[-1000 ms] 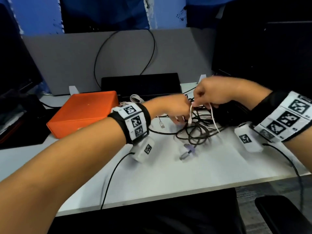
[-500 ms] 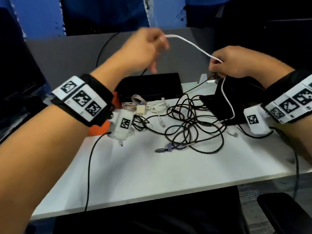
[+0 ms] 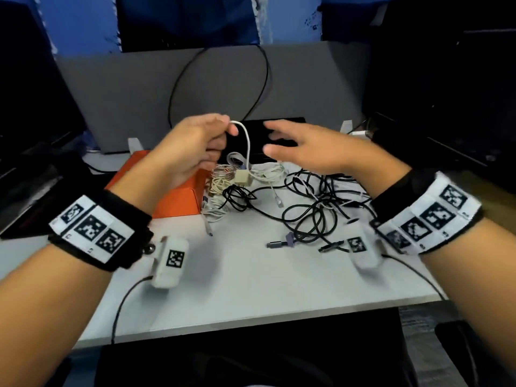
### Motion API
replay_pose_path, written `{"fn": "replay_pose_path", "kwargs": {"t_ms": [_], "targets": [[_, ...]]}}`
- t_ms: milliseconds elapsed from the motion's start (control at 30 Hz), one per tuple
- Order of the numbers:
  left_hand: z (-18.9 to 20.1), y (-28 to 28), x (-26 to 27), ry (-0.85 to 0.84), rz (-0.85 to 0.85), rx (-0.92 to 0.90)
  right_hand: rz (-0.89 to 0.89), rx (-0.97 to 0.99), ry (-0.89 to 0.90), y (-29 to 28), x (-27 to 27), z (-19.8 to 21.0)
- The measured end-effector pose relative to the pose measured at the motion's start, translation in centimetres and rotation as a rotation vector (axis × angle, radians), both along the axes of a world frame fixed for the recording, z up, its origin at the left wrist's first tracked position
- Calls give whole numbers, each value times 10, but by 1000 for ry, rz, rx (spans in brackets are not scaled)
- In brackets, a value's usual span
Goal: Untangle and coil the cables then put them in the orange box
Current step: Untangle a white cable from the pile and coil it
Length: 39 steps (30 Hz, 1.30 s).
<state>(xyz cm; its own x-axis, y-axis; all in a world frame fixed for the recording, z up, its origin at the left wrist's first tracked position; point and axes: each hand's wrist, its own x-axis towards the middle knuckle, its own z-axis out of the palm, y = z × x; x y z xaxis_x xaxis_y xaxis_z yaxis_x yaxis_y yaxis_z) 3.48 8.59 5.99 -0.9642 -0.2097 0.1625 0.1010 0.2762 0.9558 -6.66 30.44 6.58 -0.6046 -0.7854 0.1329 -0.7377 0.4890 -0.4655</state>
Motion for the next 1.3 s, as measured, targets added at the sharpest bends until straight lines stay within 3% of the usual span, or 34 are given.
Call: {"fn": "replay_pose_path", "kwargs": {"t_ms": [100,233,400,500,600,667,733,800,933,1033,1067,1167,1300], "targets": [[-12,21,11,58,-85,79,107,-224,13,-31,25,-13],[-14,27,32,-3,-78,150,145,-461,-289,-32,36,-31],[-19,31,58,-107,-134,205,287,-402,-290,-19,42,-28],[-8,29,64,-9,-227,422,271,-436,-310,-13,41,-26],[10,19,73,149,-366,648,224,-366,-156,-8,42,-23],[16,14,79,254,-358,693,219,-240,-42,-8,49,-18],[16,15,80,374,-267,650,270,-101,38,-9,65,-12],[13,17,79,467,-154,487,334,24,125,-10,83,-7],[4,19,79,439,-65,-95,351,126,275,-5,97,3],[2,24,83,310,-103,-505,227,-51,331,2,96,12],[2,26,84,273,-127,-538,175,-154,324,3,94,13],[7,27,86,253,-206,-389,106,-381,241,1,94,12],[5,22,88,162,-347,-200,166,-405,239,-3,98,10]]}}
